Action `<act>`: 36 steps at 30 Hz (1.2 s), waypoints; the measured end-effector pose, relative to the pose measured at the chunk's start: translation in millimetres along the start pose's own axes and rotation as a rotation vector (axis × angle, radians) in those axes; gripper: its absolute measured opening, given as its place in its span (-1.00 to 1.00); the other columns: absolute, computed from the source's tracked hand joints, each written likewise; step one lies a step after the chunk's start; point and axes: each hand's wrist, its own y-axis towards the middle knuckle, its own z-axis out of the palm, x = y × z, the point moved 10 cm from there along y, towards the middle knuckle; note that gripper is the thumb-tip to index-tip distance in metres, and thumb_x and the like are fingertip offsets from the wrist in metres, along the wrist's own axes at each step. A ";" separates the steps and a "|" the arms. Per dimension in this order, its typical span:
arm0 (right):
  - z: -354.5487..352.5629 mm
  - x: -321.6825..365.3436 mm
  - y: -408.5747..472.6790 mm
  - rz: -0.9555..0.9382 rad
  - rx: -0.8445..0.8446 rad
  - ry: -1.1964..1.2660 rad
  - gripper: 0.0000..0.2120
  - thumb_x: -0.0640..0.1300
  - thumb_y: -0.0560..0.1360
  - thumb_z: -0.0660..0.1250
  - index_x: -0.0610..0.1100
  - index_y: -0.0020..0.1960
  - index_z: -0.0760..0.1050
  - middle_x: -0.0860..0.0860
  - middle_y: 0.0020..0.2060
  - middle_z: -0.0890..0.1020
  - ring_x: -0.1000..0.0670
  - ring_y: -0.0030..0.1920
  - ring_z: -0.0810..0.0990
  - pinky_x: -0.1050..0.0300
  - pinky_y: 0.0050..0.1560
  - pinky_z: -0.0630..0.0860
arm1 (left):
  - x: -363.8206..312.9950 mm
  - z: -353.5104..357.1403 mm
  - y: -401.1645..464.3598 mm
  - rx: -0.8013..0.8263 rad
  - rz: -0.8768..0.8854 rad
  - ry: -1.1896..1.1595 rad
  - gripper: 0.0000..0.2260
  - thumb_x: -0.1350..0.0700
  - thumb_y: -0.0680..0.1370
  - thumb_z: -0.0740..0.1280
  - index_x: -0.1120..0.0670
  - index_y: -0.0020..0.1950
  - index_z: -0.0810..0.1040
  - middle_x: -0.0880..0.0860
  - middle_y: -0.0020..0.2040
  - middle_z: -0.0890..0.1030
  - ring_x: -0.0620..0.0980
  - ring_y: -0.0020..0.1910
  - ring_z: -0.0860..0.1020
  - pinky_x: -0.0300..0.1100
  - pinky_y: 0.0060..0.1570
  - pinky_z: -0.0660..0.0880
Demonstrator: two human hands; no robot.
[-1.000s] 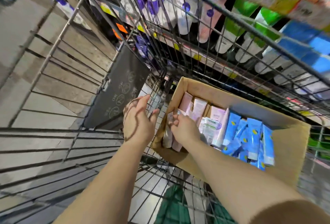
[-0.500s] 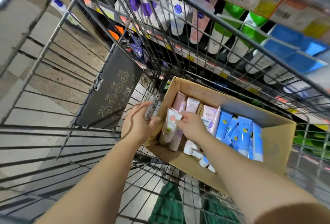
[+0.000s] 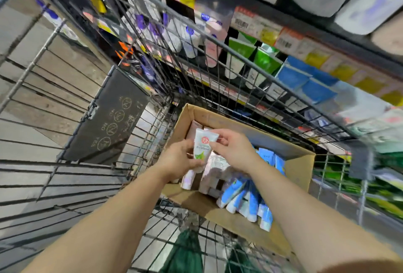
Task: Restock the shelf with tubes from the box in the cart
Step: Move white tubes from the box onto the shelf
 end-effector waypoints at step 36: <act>-5.6 -141.9 -5.1 0.326 -0.358 -0.234 -0.71 -0.18 0.44 0.37 -0.02 0.15 0.52 0.03 0.05 0.66 -0.05 0.05 0.62 0.10 -0.03 0.53 | 48.5 -12.8 -2.7 -0.174 -0.112 -0.224 -0.81 0.13 0.48 0.46 0.01 0.07 0.59 -0.10 -0.04 0.68 -0.17 -0.02 0.63 -0.17 -0.02 0.57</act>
